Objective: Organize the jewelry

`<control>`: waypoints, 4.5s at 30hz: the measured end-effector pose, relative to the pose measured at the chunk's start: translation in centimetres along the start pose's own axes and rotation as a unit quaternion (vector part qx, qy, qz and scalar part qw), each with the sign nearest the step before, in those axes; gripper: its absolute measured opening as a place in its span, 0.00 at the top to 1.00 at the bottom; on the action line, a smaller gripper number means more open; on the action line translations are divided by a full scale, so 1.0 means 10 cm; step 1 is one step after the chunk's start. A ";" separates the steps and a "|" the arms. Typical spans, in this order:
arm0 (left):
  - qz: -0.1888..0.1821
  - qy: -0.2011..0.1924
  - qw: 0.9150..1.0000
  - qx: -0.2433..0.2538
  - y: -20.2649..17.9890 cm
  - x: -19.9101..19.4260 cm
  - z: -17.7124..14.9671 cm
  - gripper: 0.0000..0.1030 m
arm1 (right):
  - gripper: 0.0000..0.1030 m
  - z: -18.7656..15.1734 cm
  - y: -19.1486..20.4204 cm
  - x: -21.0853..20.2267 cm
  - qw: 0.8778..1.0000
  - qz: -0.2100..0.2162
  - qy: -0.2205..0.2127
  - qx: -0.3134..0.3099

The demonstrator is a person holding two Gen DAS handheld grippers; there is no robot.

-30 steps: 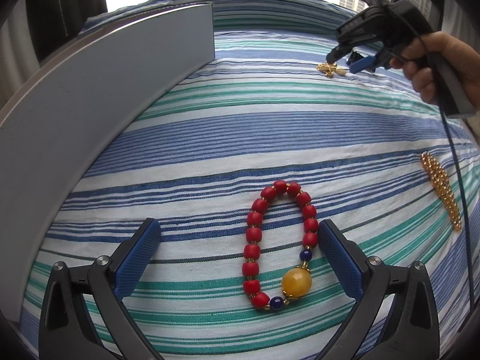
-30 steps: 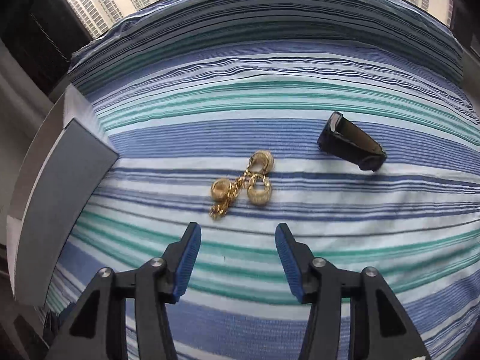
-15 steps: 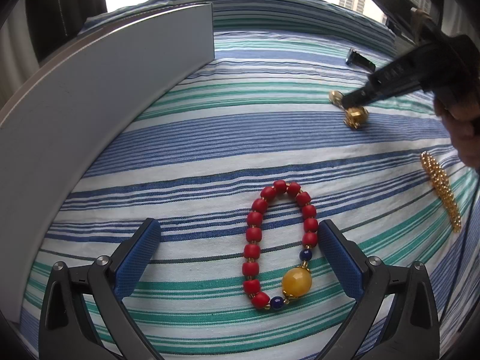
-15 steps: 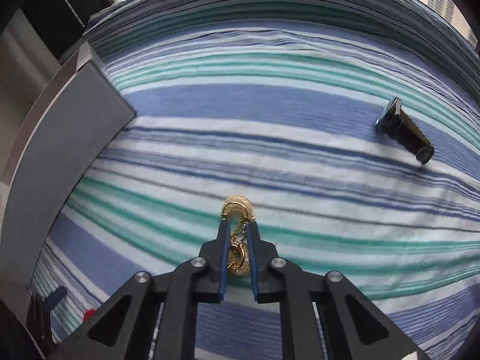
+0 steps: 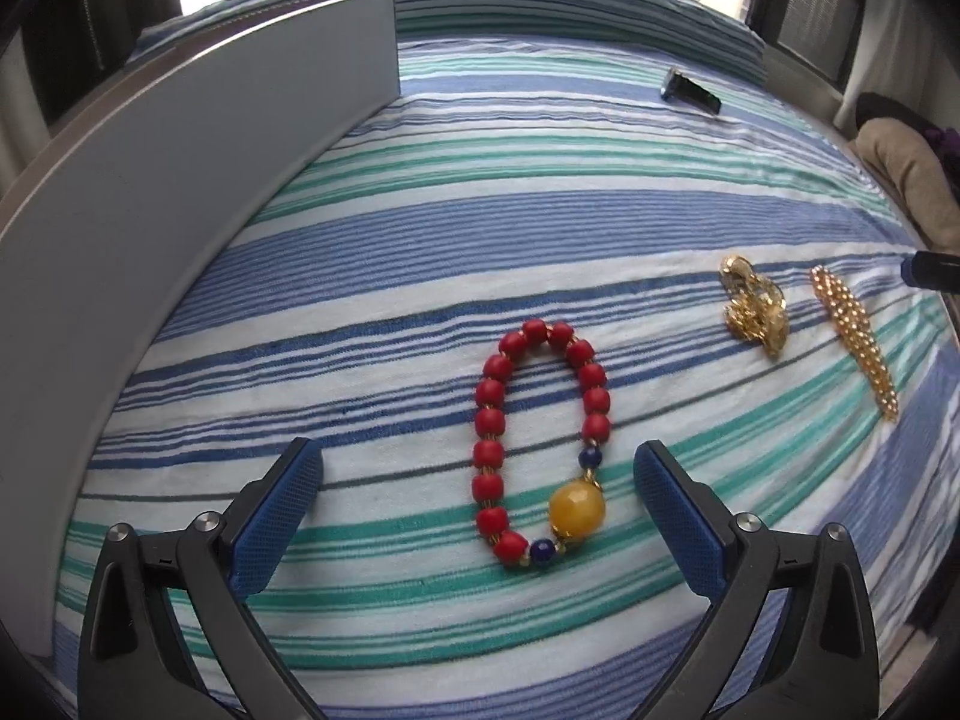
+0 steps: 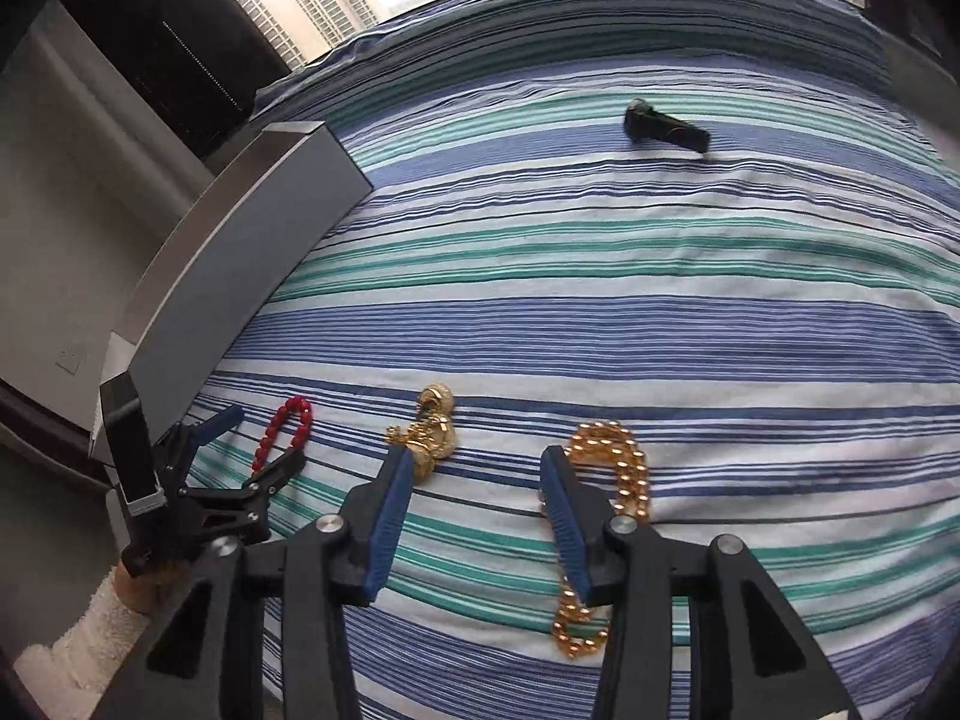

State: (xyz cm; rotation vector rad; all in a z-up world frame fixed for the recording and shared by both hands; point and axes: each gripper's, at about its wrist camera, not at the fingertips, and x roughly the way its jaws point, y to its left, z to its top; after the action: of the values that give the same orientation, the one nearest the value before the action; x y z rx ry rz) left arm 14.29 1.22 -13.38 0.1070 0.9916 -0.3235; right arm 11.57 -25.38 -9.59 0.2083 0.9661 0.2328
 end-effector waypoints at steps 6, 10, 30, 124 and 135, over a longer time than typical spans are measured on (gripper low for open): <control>-0.027 0.004 1.000 -0.010 0.09 -0.19 -0.08 0.01 | 0.56 -0.42 -0.19 -0.27 1.000 -0.009 -0.016 0.019; -0.016 0.021 1.000 0.006 -0.06 -0.06 0.00 0.01 | 0.56 -0.55 -0.13 -0.28 1.000 -0.006 -0.012 0.017; -0.045 0.009 0.998 -0.046 0.06 -0.27 -0.03 0.89 | 0.64 0.01 0.76 0.83 0.981 -0.059 0.061 -0.176; 0.083 -0.100 0.981 -0.143 1.56 -1.78 0.44 0.06 | 0.50 1.46 3.10 -0.24 0.952 0.099 -0.095 -0.274; -0.008 -0.006 0.997 -0.077 -0.28 -0.42 -0.02 0.06 | 0.50 0.04 0.65 -0.36 0.988 -0.084 -0.067 -0.115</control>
State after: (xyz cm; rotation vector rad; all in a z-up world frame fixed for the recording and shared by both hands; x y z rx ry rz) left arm 11.12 -0.42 -9.87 -0.0421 1.0016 -0.2608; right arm 9.29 -20.24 -4.70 -0.0690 0.8110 0.1709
